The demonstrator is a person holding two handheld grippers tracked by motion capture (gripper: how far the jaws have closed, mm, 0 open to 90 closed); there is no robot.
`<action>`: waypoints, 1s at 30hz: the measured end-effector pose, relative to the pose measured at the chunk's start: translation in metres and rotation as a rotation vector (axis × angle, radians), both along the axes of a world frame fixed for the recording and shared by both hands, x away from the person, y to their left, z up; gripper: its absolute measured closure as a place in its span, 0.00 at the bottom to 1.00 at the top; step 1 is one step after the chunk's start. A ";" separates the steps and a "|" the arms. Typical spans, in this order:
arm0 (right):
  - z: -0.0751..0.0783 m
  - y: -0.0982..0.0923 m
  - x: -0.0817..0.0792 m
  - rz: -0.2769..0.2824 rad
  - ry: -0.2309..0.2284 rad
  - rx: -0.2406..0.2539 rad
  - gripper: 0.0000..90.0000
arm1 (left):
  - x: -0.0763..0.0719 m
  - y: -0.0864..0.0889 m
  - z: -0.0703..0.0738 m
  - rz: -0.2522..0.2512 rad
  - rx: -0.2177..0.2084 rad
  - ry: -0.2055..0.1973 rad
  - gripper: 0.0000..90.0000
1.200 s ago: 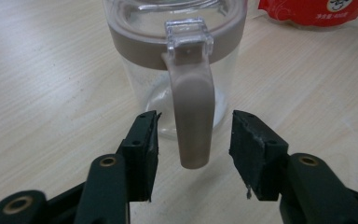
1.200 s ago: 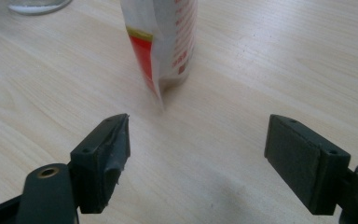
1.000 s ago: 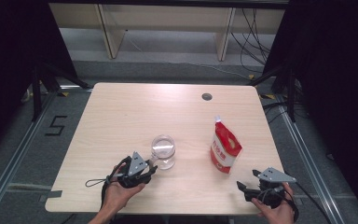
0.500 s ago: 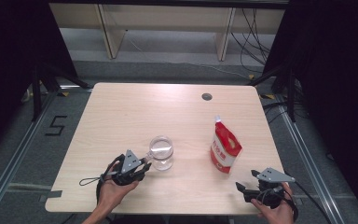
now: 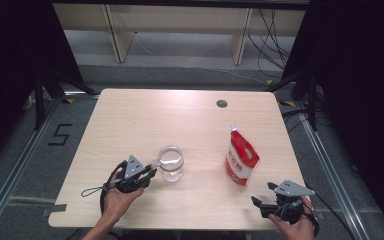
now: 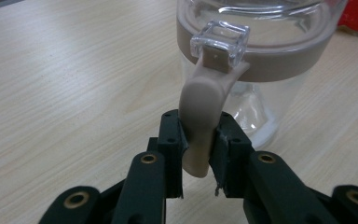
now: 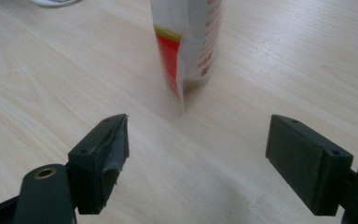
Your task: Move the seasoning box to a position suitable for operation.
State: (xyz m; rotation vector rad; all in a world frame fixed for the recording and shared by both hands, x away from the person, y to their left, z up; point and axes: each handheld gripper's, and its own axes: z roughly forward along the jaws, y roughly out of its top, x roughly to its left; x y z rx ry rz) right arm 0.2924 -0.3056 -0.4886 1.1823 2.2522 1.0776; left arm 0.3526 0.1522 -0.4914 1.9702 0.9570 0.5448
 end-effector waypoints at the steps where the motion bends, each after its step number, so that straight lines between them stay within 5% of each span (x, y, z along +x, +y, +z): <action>1: 0.000 0.000 0.000 0.003 0.007 0.000 0.25 | 0.000 0.000 0.000 -0.006 -0.001 -0.002 0.83; 3: 0.000 0.000 0.000 0.006 0.005 0.000 0.25 | 0.001 0.004 0.000 -0.034 0.025 -0.009 0.83; 6: 0.000 0.000 0.001 0.012 0.004 0.007 0.25 | 0.001 0.003 -0.002 -0.034 -0.023 -0.006 0.83; 9: -0.001 -0.003 0.003 0.028 -0.015 -0.016 0.25 | -0.001 0.004 0.000 -0.070 0.009 -0.011 0.82; 11: -0.002 -0.004 0.005 0.049 -0.024 -0.017 0.25 | -0.003 0.001 -0.002 -0.075 -0.023 -0.007 0.82; 14: -0.001 -0.001 0.002 0.024 0.011 -0.001 0.25 | -0.007 0.001 -0.002 -0.089 -0.021 -0.005 0.82; 17: -0.001 -0.002 0.003 0.040 -0.018 -0.012 0.25 | -0.010 0.000 -0.002 -0.109 -0.021 -0.009 0.82; 22: -0.001 0.001 0.003 0.030 -0.001 0.000 0.25 | -0.015 0.000 -0.001 -0.149 -0.006 -0.027 0.82; 24: -0.001 0.002 0.003 0.027 0.015 -0.001 0.25 | -0.019 -0.001 -0.001 -0.151 -0.023 -0.006 0.82; 30: -0.001 0.002 0.006 0.050 -0.010 -0.020 0.25 | -0.026 -0.006 0.000 -0.199 -0.010 -0.009 0.82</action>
